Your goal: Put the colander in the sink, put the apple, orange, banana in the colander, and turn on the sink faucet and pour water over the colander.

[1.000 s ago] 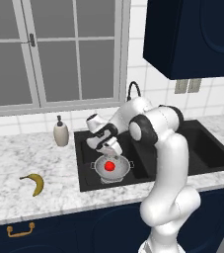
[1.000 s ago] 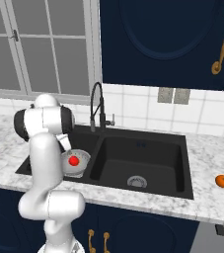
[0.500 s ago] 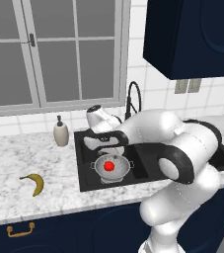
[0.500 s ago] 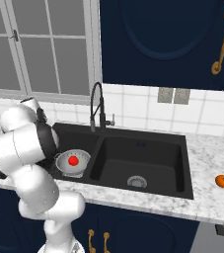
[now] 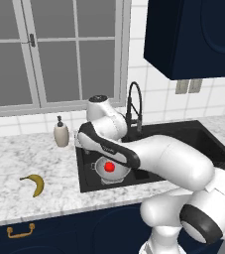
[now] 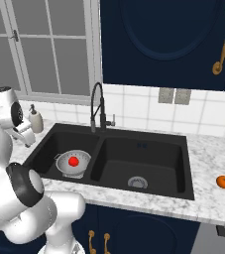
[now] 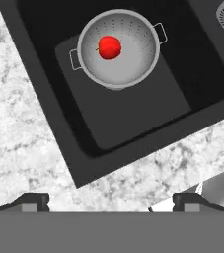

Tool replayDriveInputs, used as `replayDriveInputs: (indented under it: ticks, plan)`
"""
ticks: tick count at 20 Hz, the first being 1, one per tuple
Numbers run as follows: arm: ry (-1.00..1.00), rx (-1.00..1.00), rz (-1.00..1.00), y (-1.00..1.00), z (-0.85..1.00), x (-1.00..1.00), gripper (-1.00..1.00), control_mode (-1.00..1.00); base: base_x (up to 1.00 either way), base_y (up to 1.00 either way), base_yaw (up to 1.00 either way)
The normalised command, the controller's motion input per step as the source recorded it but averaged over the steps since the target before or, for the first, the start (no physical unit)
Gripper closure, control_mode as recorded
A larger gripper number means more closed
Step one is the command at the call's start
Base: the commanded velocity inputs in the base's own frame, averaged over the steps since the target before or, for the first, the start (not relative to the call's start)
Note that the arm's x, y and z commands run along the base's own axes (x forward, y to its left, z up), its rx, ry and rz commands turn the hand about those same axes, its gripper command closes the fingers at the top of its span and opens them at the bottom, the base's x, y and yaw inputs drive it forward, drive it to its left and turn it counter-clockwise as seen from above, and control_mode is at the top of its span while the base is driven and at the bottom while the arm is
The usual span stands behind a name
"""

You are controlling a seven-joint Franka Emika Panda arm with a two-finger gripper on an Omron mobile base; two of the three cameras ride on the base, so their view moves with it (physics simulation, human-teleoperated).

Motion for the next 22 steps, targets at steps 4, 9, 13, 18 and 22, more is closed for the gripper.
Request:
replayDriveInputs:
  ticks: [4,9,13,18,22]
  plan:
    - [0.0,0.08,0.24,0.76,0.71,-0.54,-1.0,-1.0,0.0,0.0,0.0]
    - [0.0,0.04,0.17,0.8,0.25,-0.38,-1.0,-1.0,0.0,0.0,0.0]
    - [0.0,0.0,0.09,0.91,0.0,-0.1,-1.0,-1.0,0.0,0.0,0.0]
    - [0.0,-0.06,0.01,0.7,-0.31,0.04,-1.0,-1.0,0.0,0.0,0.0]
    - [0.0,-0.14,0.0,0.49,-0.62,0.16,-1.0,-1.0,0.0,0.0,0.0]
